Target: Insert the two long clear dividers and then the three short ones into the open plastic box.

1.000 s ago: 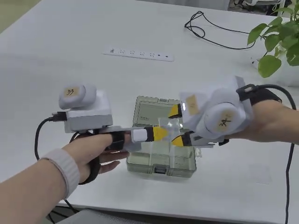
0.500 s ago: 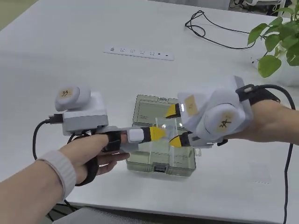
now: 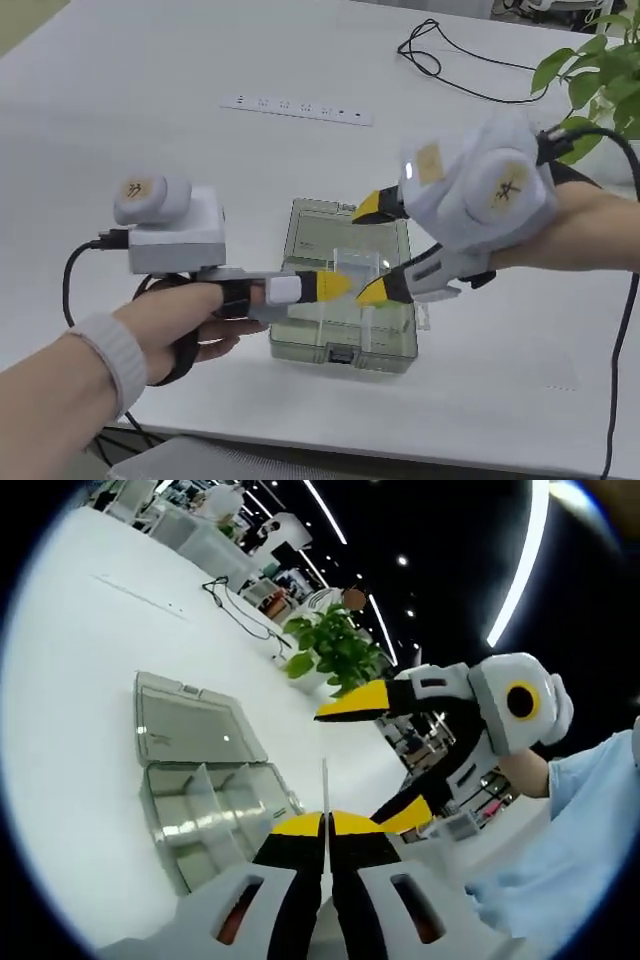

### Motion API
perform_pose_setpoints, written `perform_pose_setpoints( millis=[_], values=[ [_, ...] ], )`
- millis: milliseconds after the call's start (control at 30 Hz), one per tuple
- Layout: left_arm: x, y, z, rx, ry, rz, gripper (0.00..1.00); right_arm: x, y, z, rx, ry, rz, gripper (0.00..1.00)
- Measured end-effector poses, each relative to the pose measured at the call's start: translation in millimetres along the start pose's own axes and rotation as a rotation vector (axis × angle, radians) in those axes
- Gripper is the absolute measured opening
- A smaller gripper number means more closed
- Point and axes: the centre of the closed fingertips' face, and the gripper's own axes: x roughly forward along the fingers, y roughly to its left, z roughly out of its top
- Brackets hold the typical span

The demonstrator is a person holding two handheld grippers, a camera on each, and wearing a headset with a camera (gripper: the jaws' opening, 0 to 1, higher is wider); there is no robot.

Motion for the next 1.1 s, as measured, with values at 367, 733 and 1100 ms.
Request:
perform_pose_setpoints(
  millis=[367, 733, 1100],
  values=[
    [-5.9, -19.4, -2.8, 0.310, 0.009, -0.110, 0.00, -17.2, 7.8, 0.6, 0.155, -0.022, 0.190, 0.29],
    [-5.3, -21.5, -11.7, 0.624, 0.074, -0.119, 0.00, -18.2, 29.5, -1.3, 0.165, 0.060, 0.332, 0.16],
    [-3.8, -25.7, -14.0, 0.662, 0.069, -0.138, 0.00, -13.5, 40.6, -1.0, 0.137, 0.107, 0.409, 0.04]
  ],
)
